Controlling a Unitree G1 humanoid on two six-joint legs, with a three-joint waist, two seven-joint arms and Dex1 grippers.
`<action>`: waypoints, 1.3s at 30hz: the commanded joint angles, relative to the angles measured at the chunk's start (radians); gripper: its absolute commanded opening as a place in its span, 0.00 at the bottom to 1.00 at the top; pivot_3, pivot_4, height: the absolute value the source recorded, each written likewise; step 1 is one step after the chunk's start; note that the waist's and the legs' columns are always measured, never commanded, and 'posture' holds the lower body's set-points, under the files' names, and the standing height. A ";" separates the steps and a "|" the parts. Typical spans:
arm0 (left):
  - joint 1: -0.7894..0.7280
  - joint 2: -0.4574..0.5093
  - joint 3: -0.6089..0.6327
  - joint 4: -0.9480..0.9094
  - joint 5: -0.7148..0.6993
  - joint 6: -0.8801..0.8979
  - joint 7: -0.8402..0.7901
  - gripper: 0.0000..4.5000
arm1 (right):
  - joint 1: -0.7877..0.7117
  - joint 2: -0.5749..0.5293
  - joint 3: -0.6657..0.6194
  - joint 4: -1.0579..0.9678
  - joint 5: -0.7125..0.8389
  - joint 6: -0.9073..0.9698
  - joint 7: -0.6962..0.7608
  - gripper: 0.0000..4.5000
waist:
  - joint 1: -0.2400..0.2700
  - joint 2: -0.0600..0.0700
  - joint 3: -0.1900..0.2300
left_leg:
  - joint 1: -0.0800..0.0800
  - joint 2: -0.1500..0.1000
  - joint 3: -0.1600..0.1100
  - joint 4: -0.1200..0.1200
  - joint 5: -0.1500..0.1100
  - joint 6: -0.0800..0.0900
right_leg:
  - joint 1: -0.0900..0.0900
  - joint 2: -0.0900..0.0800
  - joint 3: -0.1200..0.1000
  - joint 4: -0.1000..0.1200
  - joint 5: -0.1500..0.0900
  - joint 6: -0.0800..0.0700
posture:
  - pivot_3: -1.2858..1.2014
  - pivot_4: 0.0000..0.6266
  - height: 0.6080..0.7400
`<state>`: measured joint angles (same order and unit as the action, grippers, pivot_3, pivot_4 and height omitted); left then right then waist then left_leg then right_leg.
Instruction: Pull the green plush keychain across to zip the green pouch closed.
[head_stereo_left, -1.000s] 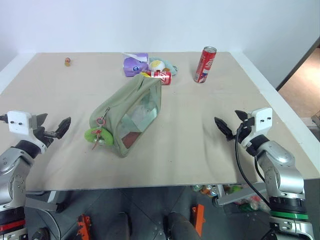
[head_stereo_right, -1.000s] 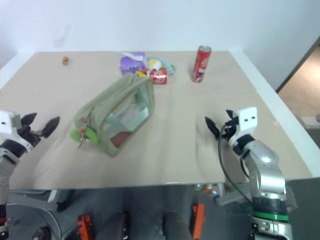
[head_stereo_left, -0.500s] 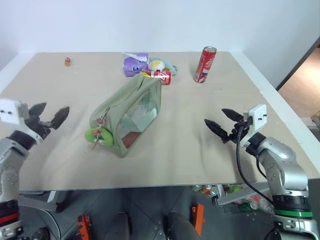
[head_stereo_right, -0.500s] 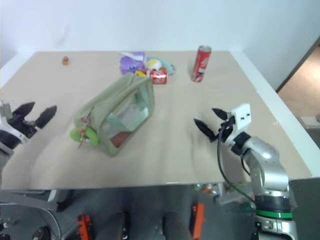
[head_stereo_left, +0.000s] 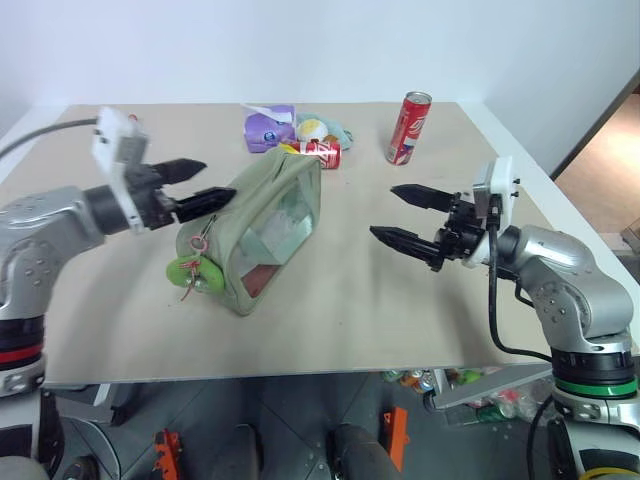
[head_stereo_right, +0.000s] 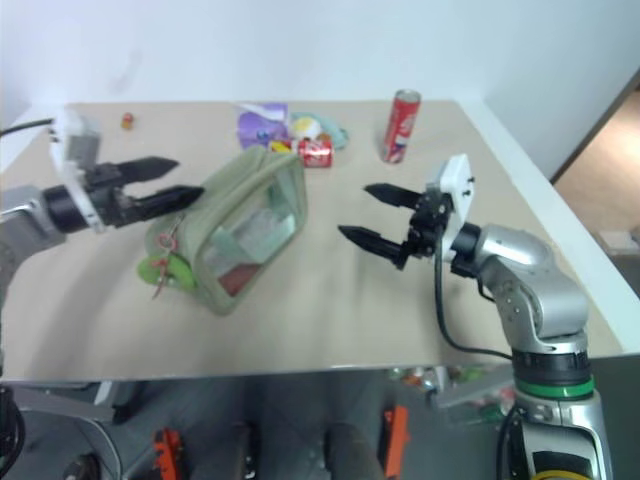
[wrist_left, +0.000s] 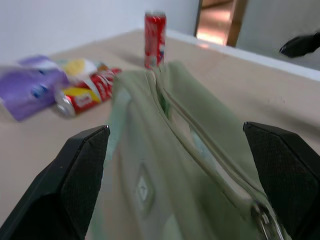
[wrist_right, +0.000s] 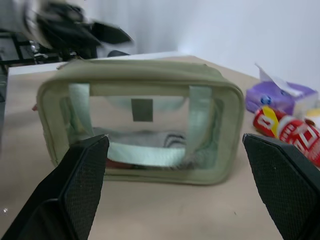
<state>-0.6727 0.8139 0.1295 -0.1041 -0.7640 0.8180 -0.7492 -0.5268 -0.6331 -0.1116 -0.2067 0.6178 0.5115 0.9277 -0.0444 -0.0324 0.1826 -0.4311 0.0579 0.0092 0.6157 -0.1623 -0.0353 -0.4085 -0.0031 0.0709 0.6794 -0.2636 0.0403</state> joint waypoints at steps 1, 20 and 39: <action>-0.050 -0.022 -0.013 -0.033 -0.006 0.099 0.059 0.99 | -0.001 0.001 -0.011 -0.049 -0.006 -0.024 -0.019 0.98 | -0.001 0.000 0.000 | 0.000 0.000 0.000 0.000 0.000 0.001 | 0.000 0.000 0.000 0.000 0.000 0.000 | 0.52 0.24 1.00; -0.057 -0.046 0.068 -0.022 0.004 0.248 0.168 0.99 | 0.044 -0.013 -0.024 -0.066 -0.013 -0.032 -0.052 0.98 | -0.001 0.000 0.000 | 0.000 0.000 0.000 0.001 -0.001 0.001 | 0.000 0.000 0.000 0.000 0.000 0.000 | 0.52 0.24 1.00; -0.148 -0.092 0.066 0.036 0.012 0.369 0.229 0.01 | 0.035 -0.008 -0.010 -0.061 -0.024 -0.047 -0.024 1.00 | -0.001 0.000 0.000 | 0.000 -0.001 -0.001 0.001 -0.001 0.001 | 0.001 0.000 0.000 0.000 0.000 0.001 | 0.52 0.24 1.00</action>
<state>-0.8002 0.7174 0.2016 -0.0585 -0.7567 1.1793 -0.5141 -0.4794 -0.6380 -0.1146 -0.2517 0.5983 0.4818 0.9078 -0.0454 -0.0324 0.1826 -0.4310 0.0571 0.0082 0.6167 -0.1631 -0.0344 -0.4078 -0.0035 0.0708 0.6798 -0.2636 0.0409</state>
